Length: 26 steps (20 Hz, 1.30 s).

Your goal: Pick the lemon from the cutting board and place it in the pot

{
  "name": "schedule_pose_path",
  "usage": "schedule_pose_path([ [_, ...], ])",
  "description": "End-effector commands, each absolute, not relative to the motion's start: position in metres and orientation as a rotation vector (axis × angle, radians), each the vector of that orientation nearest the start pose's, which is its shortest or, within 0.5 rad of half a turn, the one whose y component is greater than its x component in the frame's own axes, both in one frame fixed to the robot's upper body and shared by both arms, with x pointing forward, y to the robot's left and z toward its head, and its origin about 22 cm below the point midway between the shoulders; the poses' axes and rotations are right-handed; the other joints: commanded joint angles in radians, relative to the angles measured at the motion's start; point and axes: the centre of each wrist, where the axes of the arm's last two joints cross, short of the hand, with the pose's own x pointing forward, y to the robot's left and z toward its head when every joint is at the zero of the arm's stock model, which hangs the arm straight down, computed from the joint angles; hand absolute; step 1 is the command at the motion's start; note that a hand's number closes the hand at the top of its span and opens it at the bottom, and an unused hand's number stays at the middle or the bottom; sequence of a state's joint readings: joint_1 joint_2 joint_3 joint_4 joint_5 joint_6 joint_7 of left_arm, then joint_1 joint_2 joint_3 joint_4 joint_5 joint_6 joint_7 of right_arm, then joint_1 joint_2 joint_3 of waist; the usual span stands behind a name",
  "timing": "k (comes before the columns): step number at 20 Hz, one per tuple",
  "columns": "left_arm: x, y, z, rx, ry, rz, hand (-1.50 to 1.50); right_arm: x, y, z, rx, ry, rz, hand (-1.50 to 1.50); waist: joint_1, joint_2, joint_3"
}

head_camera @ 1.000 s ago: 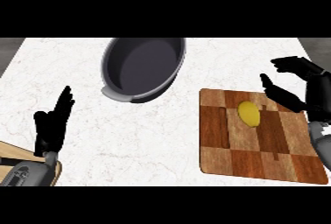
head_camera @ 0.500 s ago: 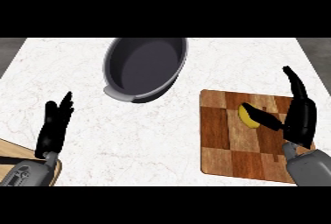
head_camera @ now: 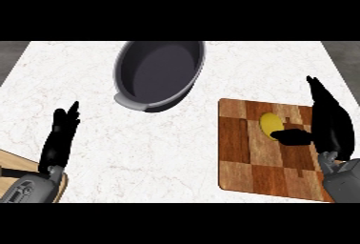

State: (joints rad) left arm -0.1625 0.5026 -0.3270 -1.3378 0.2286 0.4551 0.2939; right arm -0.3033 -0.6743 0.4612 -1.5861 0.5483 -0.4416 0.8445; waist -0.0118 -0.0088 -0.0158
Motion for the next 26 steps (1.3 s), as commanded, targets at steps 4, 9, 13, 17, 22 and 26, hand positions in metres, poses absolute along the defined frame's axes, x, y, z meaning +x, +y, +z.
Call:
schedule_pose_path([
  [4,0.273,0.317,0.025,0.513,-1.169,-0.128,0.00,0.280,-0.212,0.127,-0.995,-0.853,0.676,-1.50,0.034,-0.001,0.011],
  [9,0.265,0.313,0.012,0.513,-1.152,-0.122,0.00,0.277,-0.192,0.138,-0.976,-0.765,0.677,-1.50,0.023,0.003,0.013],
  [13,0.263,0.311,0.016,0.524,-1.153,-0.105,0.00,0.278,-0.200,0.125,-0.980,-0.682,0.646,-1.50,0.021,0.003,0.015],
  [17,0.270,0.330,0.027,0.533,-1.146,-0.099,0.00,0.279,-0.202,0.121,-0.969,-0.721,0.617,-1.50,0.015,0.006,0.015],
  [22,0.271,0.314,0.028,0.518,-1.172,-0.112,0.00,0.295,-0.203,0.107,-0.953,-0.658,0.639,-1.50,0.023,0.008,0.016],
  [26,0.279,0.318,0.045,0.516,-1.158,-0.100,0.00,0.293,-0.213,0.099,-0.955,-0.641,0.646,-1.50,0.016,0.007,0.016],
])
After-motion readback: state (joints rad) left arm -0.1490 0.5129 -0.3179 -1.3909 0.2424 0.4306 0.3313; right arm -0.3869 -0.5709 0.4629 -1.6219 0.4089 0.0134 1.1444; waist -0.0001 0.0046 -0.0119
